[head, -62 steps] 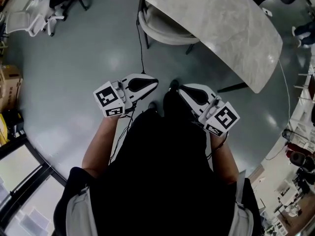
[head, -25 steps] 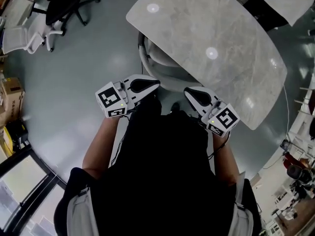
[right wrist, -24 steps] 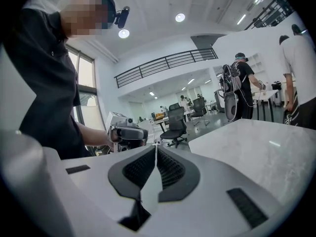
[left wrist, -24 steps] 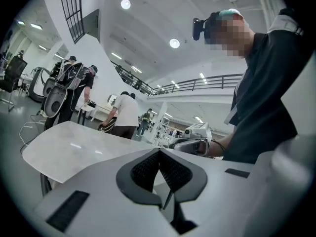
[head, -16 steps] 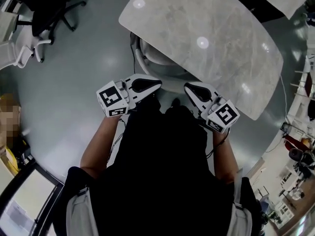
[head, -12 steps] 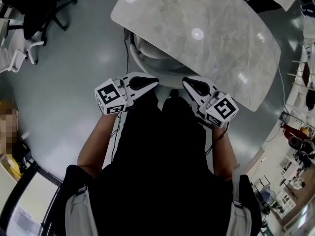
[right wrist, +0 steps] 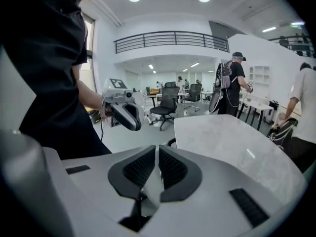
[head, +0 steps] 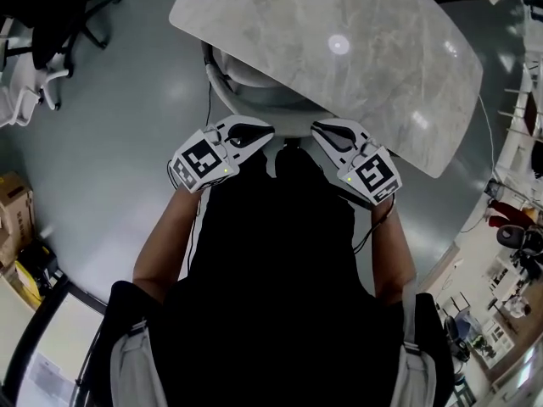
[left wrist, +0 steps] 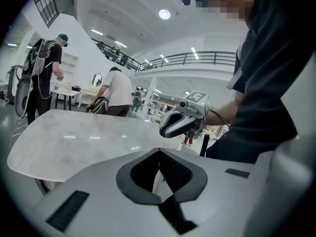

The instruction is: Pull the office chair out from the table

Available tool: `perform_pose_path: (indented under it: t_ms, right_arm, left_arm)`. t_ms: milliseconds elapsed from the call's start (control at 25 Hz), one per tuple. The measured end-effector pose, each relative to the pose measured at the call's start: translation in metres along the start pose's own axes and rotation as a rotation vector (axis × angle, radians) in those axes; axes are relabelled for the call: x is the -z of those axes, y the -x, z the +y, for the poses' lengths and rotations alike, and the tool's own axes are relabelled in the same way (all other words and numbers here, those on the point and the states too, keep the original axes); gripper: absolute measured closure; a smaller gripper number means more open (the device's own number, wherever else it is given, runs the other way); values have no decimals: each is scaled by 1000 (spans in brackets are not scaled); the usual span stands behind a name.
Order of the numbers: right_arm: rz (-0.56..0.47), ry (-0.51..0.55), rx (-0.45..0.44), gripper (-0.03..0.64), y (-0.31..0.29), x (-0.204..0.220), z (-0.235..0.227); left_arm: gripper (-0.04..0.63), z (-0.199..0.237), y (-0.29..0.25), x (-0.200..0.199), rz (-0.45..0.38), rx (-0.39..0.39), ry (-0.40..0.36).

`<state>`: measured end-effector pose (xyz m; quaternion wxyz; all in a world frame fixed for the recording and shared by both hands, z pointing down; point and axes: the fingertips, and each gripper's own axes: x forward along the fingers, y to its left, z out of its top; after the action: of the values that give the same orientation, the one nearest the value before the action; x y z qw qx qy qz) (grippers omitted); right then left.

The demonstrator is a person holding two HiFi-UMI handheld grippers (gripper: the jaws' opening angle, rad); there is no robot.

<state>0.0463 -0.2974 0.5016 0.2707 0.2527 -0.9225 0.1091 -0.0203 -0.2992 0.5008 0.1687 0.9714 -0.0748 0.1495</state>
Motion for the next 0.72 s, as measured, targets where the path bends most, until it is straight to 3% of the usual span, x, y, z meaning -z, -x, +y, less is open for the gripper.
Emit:
perform_pose_path:
  t_ms: [320,520,640,720]
  right_arm:
    - [230,281,-86,592,-13,52,5]
    - [249,295,-132,586,-24,63,6]
    - [270,304,-186,492,-36,72,14]
    - [300,325,-218,476,-41,81,18]
  left_arm:
    - [583,-15,-44,28,197,-9,-106]
    - [581,-14,-60,45,306,-18,-149]
    - [580,-9,-64,57,350,-31,-157]
    - [574,-5,-67,68,393,-43,-174]
